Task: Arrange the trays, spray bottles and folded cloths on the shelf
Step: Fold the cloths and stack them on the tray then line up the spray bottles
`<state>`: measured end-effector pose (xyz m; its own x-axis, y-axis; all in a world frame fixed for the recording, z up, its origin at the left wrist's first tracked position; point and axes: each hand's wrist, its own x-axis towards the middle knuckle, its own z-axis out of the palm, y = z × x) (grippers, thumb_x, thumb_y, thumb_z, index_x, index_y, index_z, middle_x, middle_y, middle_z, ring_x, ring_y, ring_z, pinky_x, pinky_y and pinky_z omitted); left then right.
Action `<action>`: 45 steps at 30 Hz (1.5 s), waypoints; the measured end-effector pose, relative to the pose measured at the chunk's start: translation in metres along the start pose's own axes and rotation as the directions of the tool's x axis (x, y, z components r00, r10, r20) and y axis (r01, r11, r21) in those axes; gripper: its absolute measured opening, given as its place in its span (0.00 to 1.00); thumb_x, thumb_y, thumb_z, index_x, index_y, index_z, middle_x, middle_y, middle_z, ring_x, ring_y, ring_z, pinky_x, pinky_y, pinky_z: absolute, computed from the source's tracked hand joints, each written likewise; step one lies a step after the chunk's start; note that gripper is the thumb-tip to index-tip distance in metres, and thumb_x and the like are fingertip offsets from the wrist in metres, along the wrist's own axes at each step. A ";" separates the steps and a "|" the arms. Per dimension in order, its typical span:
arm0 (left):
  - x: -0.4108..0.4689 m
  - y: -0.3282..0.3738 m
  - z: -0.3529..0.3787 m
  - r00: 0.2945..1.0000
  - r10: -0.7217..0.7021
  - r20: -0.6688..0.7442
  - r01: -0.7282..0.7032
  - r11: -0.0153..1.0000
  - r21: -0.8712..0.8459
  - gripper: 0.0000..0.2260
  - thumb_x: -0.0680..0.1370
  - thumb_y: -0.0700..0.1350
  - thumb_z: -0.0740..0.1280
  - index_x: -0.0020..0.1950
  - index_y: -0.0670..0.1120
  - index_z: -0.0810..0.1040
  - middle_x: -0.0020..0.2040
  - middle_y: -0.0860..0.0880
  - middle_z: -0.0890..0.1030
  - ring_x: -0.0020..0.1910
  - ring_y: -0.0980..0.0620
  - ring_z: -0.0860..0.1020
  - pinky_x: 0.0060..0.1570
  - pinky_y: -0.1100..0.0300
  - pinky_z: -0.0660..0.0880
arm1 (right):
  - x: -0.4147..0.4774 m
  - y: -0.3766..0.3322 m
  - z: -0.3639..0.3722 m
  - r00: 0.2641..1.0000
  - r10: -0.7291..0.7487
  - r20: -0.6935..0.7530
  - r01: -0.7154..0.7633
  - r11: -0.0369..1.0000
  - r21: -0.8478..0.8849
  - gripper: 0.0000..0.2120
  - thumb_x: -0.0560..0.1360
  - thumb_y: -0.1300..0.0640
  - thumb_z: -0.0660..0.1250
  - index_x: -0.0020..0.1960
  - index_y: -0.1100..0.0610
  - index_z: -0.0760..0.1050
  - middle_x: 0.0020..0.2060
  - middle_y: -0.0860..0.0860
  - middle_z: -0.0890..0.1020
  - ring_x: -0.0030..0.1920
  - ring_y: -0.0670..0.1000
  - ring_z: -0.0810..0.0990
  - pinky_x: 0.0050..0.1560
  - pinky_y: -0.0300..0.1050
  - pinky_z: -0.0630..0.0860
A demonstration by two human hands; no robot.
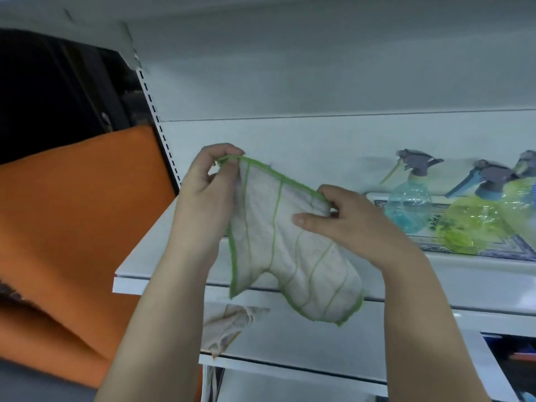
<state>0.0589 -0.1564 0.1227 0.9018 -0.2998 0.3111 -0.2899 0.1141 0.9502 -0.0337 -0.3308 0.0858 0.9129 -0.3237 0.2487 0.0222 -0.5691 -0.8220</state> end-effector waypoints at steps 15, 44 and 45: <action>0.004 -0.015 -0.052 0.960 0.152 -0.234 -0.110 0.977 0.183 0.08 0.80 0.42 0.64 0.50 0.52 0.83 0.44 0.54 0.84 0.39 0.59 0.77 0.38 0.62 0.73 | -0.018 0.016 -0.014 0.995 0.102 -0.013 -0.103 0.982 -0.160 0.17 0.77 0.46 0.66 0.39 0.58 0.73 0.26 0.46 0.68 0.27 0.43 0.66 0.34 0.44 0.62; 0.040 -0.110 -0.064 0.951 -0.236 -0.198 0.297 0.877 0.379 0.13 0.69 0.51 0.60 0.40 0.44 0.79 0.43 0.44 0.83 0.46 0.41 0.81 0.56 0.41 0.78 | 0.037 0.066 0.020 0.968 0.193 -0.162 -0.221 0.958 -0.182 0.10 0.73 0.59 0.64 0.44 0.61 0.83 0.41 0.57 0.85 0.43 0.54 0.81 0.44 0.44 0.74; 0.029 -0.115 -0.066 0.947 -0.240 -0.214 0.307 0.873 0.379 0.13 0.68 0.51 0.60 0.39 0.44 0.80 0.42 0.44 0.84 0.47 0.40 0.81 0.53 0.44 0.78 | 0.027 0.070 0.022 0.969 0.213 -0.127 -0.237 0.945 -0.225 0.11 0.72 0.59 0.63 0.45 0.63 0.82 0.43 0.59 0.84 0.46 0.57 0.81 0.42 0.45 0.74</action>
<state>0.1397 -0.1162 0.0219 0.9921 -0.1087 0.0631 -0.0977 -0.3511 0.9312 0.0010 -0.3629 0.0237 0.8374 -0.5307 0.1312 -0.2872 -0.6313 -0.7204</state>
